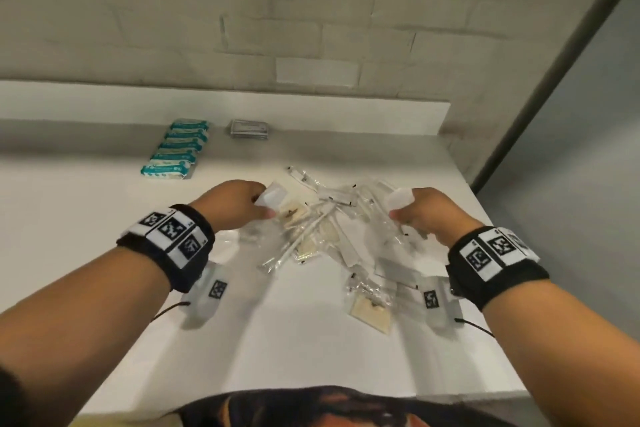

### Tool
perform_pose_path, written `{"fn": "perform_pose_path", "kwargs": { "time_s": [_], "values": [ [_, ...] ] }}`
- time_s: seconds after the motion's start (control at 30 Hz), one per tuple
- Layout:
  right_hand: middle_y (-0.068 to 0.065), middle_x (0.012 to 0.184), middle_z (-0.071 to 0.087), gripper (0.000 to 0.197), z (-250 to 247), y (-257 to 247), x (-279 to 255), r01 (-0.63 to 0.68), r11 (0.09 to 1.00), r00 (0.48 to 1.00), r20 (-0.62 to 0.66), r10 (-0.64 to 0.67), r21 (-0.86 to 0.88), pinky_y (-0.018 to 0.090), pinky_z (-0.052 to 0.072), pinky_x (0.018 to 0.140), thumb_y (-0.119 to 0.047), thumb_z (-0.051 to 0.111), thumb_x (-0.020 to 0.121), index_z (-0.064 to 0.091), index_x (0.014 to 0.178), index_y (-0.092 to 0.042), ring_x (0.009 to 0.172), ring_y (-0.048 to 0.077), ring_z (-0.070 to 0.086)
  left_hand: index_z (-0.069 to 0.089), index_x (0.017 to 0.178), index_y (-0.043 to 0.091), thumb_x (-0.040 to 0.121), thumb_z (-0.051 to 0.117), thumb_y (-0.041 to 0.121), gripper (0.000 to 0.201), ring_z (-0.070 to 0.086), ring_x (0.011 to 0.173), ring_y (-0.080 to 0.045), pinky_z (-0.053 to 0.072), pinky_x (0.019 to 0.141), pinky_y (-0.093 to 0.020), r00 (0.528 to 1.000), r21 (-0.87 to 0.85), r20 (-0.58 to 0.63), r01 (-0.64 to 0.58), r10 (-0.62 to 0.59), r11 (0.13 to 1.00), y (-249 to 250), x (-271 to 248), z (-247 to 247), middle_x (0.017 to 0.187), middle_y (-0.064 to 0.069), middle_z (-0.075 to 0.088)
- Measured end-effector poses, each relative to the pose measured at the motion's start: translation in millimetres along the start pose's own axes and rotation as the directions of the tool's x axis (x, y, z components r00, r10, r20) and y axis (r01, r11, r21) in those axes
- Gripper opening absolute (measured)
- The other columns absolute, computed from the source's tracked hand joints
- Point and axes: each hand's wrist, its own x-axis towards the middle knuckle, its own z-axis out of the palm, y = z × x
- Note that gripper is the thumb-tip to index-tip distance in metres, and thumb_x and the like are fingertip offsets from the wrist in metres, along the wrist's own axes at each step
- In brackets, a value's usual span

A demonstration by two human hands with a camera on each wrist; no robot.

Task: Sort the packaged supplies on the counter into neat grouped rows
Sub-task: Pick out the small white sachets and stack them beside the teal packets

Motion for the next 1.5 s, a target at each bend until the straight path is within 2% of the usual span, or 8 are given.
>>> {"fn": "perform_pose_path", "kwargs": {
  "time_s": [0.13, 0.37, 0.63, 0.8, 0.97, 1.2, 1.33, 1.5],
  "values": [
    [0.0, 0.076, 0.068, 0.025, 2, 14, -10, 0.045, 0.97, 0.992, 0.128, -0.015, -0.24, 0.026, 0.048, 0.057, -0.026, 0.069, 0.085, 0.063, 0.103, -0.009, 0.059, 0.015, 0.057, 0.053, 0.098, 0.023, 0.092, 0.057, 0.039, 0.017, 0.052, 0.083, -0.019, 0.036, 0.07, -0.029, 0.998, -0.014, 0.018, -0.054, 0.054, 0.998, 30, 22, 7, 0.087, 0.005, 0.053],
    [-0.002, 0.097, 0.056, 0.06, 26, 34, -21, 0.245, 0.833, 0.917, 0.399, -0.033, -0.496, 0.023, 0.046, 0.054, -0.022, 0.079, 0.074, 0.046, 0.124, -0.019, 0.07, 0.013, 0.054, 0.043, 0.069, 0.021, 0.087, 0.065, 0.038, 0.033, 0.047, 0.073, -0.021, 0.029, 0.057, -0.029, 0.989, 0.036, 0.002, -0.145, 0.145, 0.989, 65, 71, 27, 0.07, 0.004, 0.046],
    [0.004, 0.126, 0.045, 0.069, 28, 44, -4, 0.312, 0.745, 0.923, 0.375, -0.089, -0.589, 0.036, 0.047, 0.091, -0.034, 0.078, 0.074, 0.045, 0.133, -0.017, 0.114, 0.024, 0.049, 0.054, 0.136, 0.024, 0.089, 0.061, 0.039, 0.05, 0.046, 0.128, -0.023, 0.033, 0.104, -0.027, 0.984, 0.172, 0.135, -0.142, 0.119, 0.975, 87, 133, 50, 0.139, -0.008, 0.05],
    [0.005, 0.12, 0.056, 0.069, 16, 47, 6, 0.263, 0.821, 0.917, 0.395, -0.05, -0.506, 0.024, 0.043, 0.056, -0.026, 0.077, 0.076, 0.04, 0.133, -0.017, 0.083, 0.018, 0.055, 0.059, 0.124, 0.024, 0.078, 0.07, 0.043, 0.051, 0.057, 0.112, -0.022, 0.043, 0.089, -0.029, 0.966, 0.298, 0.229, -0.183, 0.116, 0.937, 92, 145, 55, 0.124, -0.002, 0.062],
    [0.003, 0.128, 0.047, 0.067, 10, 42, 15, 0.339, 0.747, 0.892, 0.448, -0.061, -0.572, 0.029, 0.045, 0.077, -0.035, 0.076, 0.074, 0.048, 0.132, -0.018, 0.111, 0.024, 0.053, 0.057, 0.112, 0.022, 0.078, 0.072, 0.042, 0.042, 0.056, 0.099, -0.019, 0.038, 0.076, -0.027, 0.962, 0.265, 0.256, -0.165, 0.096, 0.95, 83, 131, 60, 0.11, 0.002, 0.061],
    [0.007, 0.103, 0.063, 0.051, -2, 35, 18, 0.223, 0.942, 0.925, 0.36, -0.124, -0.249, 0.027, 0.049, 0.051, -0.015, 0.065, 0.086, 0.04, 0.13, -0.018, 0.067, 0.015, 0.059, 0.051, 0.09, 0.018, 0.089, 0.061, 0.038, 0.022, 0.054, 0.078, -0.017, 0.039, 0.063, -0.03, 0.995, -0.257, 0.081, -0.037, 0.06, 0.966, 82, 88, 55, 0.085, 0.002, 0.058],
    [0.008, 0.11, 0.065, 0.032, -8, 0, 12, 0.263, 0.864, 0.908, 0.192, -0.372, 0.429, 0.038, 0.051, 0.088, -0.017, 0.062, 0.091, 0.049, 0.121, -0.019, 0.096, 0.021, 0.063, 0.05, 0.119, 0.009, 0.096, 0.054, 0.02, 0.026, 0.067, 0.097, -0.031, 0.054, 0.079, -0.046, 0.984, -0.95, 0.14, 0.103, 0.108, 0.294, 99, 55, 56, 0.11, -0.014, 0.066],
    [0.012, 0.106, 0.069, 0.03, 14, -55, 7, 0.298, 0.658, 0.884, 0.061, -0.464, 0.691, 0.038, 0.053, 0.085, 0.0, 0.064, 0.086, 0.056, 0.114, -0.009, 0.092, 0.022, 0.067, 0.054, 0.131, 0.01, 0.098, 0.041, 0.03, 0.04, 0.065, 0.093, -0.032, 0.056, 0.077, -0.045, 0.99, -0.969, 0.076, 0.102, 0.121, -0.225, 106, 26, 47, 0.111, -0.016, 0.065]
  ]
}}
